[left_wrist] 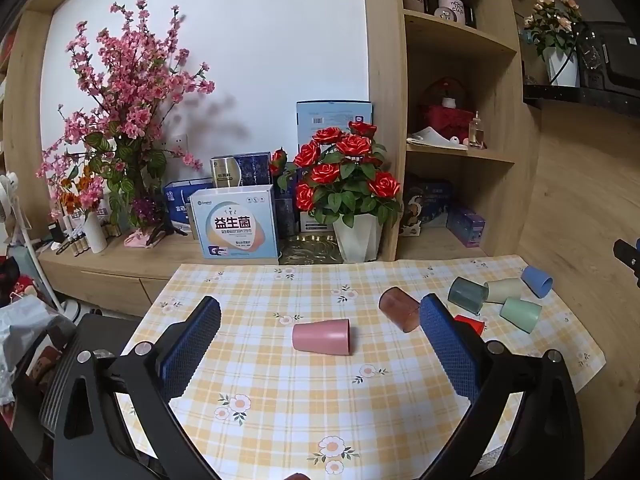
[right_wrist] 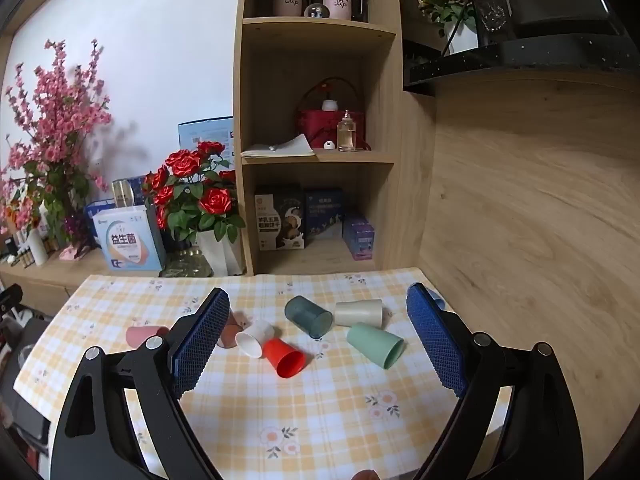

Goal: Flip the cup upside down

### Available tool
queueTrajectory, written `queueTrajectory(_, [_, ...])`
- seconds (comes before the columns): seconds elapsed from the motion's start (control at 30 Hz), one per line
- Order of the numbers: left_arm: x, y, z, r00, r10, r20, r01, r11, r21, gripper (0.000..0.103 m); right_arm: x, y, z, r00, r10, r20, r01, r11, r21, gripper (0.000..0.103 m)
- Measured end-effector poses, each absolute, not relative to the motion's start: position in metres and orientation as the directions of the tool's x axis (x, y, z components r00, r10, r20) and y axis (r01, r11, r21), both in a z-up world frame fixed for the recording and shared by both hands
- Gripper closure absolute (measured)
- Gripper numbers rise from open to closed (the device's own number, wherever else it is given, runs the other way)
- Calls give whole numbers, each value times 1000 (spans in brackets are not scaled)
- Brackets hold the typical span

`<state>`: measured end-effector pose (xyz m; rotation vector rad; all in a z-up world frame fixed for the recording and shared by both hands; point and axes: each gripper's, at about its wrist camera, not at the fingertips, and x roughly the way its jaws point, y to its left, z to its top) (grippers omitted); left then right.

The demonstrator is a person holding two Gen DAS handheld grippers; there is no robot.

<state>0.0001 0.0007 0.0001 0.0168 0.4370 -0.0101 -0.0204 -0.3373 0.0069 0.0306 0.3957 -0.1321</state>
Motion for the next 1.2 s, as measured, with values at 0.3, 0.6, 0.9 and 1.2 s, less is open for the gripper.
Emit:
queueTrajectory(0.3, [0,0,0,910,-3,-415,16,1000,26,6,-21,-337,7,916,-124,-381,135,991,1,16])
queueTrajectory(0.6, [3,3,12,911,-5,-412,16,1000,23,6,-20,-337,7,915,-123,-384,135,991,5,16])
queueTrajectory(0.9, [-3,-2,13,912,-7,-409,20,999,26,6,-23,-335,12,916,-117,-384,130,991,8,16])
queueTrajectory(1.2, [-3,-3,12,911,-25,-411,39,999,25,6,-19,-336,5,916,-109,-387,125,992,18,16])
